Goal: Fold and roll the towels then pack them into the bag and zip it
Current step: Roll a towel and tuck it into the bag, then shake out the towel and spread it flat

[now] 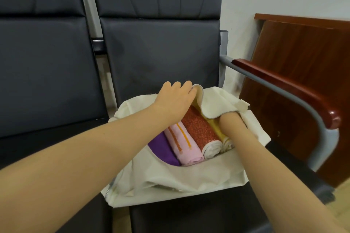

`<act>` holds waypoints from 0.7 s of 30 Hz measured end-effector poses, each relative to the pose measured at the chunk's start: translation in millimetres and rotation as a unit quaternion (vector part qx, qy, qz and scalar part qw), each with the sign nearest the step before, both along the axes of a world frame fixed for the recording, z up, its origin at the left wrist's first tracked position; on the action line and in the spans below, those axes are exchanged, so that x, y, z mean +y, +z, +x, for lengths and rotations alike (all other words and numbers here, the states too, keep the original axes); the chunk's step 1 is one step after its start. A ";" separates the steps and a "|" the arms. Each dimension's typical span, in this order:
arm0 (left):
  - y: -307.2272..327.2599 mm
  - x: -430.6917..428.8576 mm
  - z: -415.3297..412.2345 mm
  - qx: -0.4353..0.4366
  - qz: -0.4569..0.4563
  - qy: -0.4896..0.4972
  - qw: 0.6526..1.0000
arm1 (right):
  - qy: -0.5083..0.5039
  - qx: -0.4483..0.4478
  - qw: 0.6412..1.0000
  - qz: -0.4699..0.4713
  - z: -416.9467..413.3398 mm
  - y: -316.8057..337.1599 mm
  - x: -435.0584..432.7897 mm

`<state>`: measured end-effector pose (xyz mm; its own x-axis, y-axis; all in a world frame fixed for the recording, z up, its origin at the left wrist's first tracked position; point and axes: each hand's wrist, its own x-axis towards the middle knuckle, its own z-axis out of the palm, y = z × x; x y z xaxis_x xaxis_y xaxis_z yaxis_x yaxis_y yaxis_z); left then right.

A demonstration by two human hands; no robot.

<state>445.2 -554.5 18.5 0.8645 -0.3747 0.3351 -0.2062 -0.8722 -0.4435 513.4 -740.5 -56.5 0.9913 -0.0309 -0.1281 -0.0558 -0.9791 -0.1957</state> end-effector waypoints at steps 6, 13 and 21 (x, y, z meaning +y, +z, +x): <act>-8.1 20.3 -17.5 0.043 0.020 -0.025 0.999 | 0.033 0.023 0.994 -0.097 -45.2 22.1 31.2; -12.5 61.2 -77.2 0.101 -0.024 -0.023 0.994 | 0.223 -0.107 0.957 -0.154 -134.8 88.0 132.7; -10.6 179.0 -184.6 0.099 -0.138 0.051 0.984 | 0.292 -0.176 0.938 -0.055 -217.0 83.0 247.9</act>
<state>260.6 -375.6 8.0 0.9516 -0.2008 0.2329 -0.1696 -0.9744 -0.1474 296.5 -492.7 26.4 0.8232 0.5374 0.1831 0.5463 -0.8376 0.0023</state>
